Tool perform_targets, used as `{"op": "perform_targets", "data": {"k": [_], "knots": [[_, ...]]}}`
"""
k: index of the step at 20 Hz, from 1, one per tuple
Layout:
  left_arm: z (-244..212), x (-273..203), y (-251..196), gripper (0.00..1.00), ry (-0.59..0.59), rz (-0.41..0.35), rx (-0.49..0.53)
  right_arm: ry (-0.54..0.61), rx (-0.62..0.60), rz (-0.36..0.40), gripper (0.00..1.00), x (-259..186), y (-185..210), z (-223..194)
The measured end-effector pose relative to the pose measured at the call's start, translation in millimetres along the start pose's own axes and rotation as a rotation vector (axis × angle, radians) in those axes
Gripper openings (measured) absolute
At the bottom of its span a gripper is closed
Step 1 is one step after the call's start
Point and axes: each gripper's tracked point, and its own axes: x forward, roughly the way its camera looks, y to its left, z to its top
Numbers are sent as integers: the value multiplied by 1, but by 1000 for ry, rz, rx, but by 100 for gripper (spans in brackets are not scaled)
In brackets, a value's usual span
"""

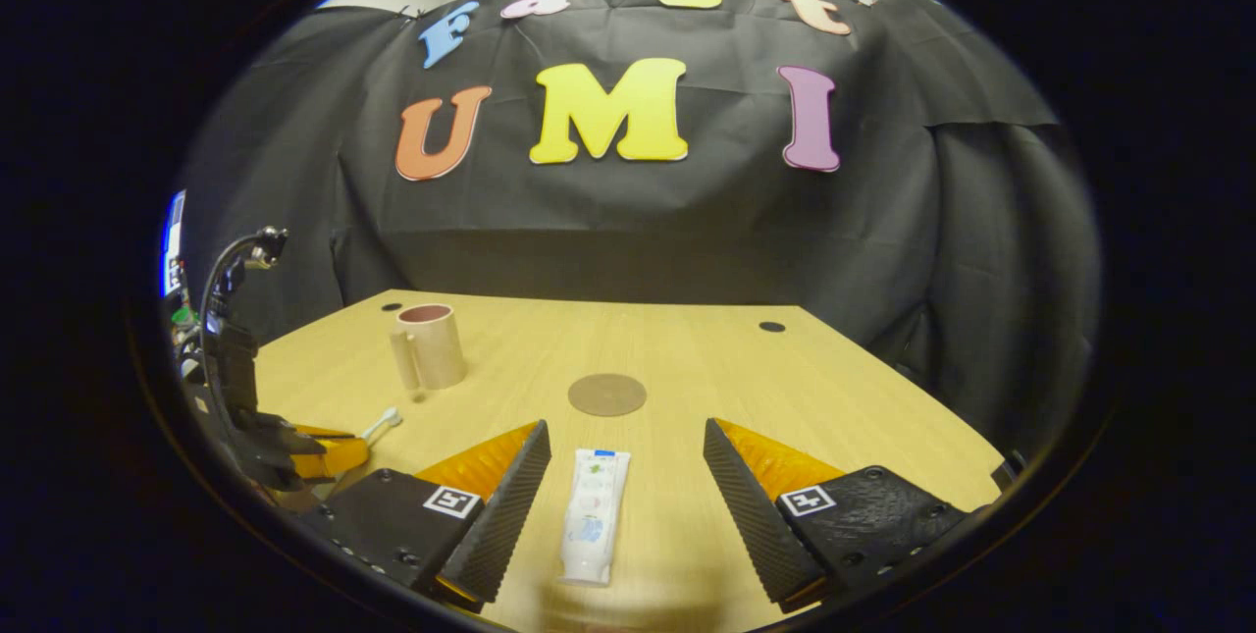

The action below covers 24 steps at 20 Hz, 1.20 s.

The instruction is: Put the toothbrush and toothpaste on the desktop into the cup, then pick up the cup and place it on the coaster on the desktop.

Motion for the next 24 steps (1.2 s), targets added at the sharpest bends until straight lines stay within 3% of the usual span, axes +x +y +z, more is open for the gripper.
{"op": "perform_targets", "data": {"k": [15, 17, 18, 22, 24], "knots": [[71, -54, 8, 9, -257, 27, 17, 210, -24, 31, 95, 37, 25, -54], [85, -62, 12, 9, -287, 25, 1, 245, -40, 24, 87, 42, 26, -64], [92, -68, 15, 9, -305, 28, 3, 261, -43, 32, 77, 43, 29, -68], [118, -81, 22, 9, -363, 40, 10, 315, -59, 41, 74, 40, 33, -84], [126, -84, 22, 9, -372, 27, 0, 332, -56, 39, 66, 38, 32, -89]]}}
